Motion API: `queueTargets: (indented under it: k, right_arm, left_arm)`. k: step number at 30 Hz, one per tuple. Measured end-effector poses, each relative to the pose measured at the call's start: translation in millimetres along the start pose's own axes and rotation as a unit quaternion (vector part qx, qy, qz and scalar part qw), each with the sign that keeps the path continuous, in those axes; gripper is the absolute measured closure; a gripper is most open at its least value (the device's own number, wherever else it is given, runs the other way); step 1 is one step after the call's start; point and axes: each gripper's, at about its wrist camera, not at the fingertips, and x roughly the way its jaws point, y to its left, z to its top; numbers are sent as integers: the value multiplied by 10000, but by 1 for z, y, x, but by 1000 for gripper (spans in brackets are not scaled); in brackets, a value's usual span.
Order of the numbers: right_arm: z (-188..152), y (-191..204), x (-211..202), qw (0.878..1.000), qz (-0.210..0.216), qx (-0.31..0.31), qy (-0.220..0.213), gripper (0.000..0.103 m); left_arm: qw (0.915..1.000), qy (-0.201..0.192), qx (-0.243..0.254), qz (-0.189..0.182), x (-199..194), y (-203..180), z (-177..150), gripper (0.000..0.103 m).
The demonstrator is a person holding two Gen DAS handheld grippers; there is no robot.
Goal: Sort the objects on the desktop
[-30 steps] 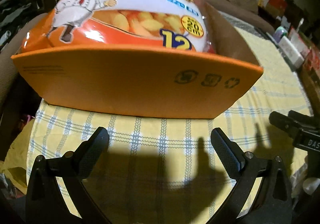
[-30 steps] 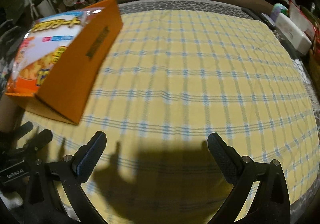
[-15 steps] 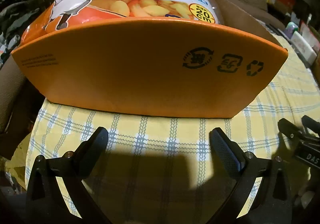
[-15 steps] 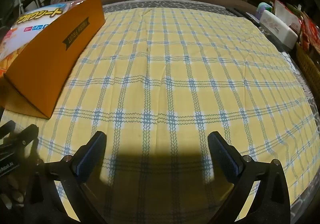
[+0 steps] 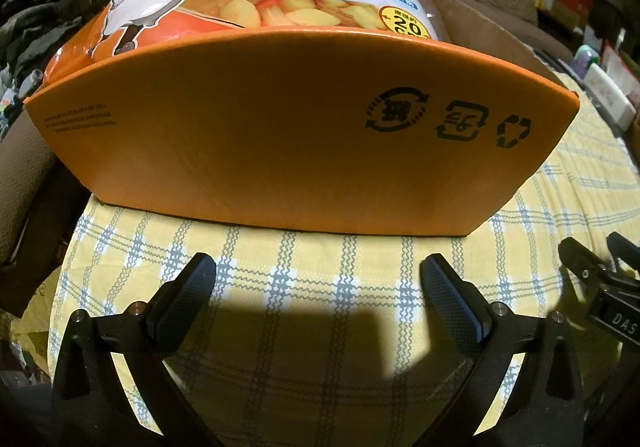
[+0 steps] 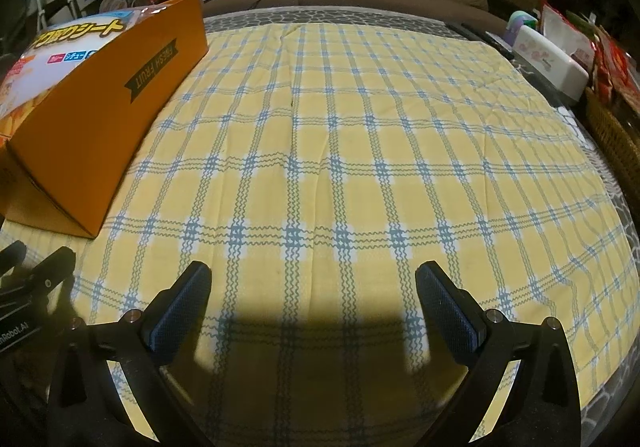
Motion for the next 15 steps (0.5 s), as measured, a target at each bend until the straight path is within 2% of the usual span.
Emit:
queueTargets:
  k: [15]
  right_arm:
    - [0, -1, 0, 10000, -1, -1, 0, 0]
  left_arm:
    - [10000, 6, 0, -8, 2, 4, 1, 0]
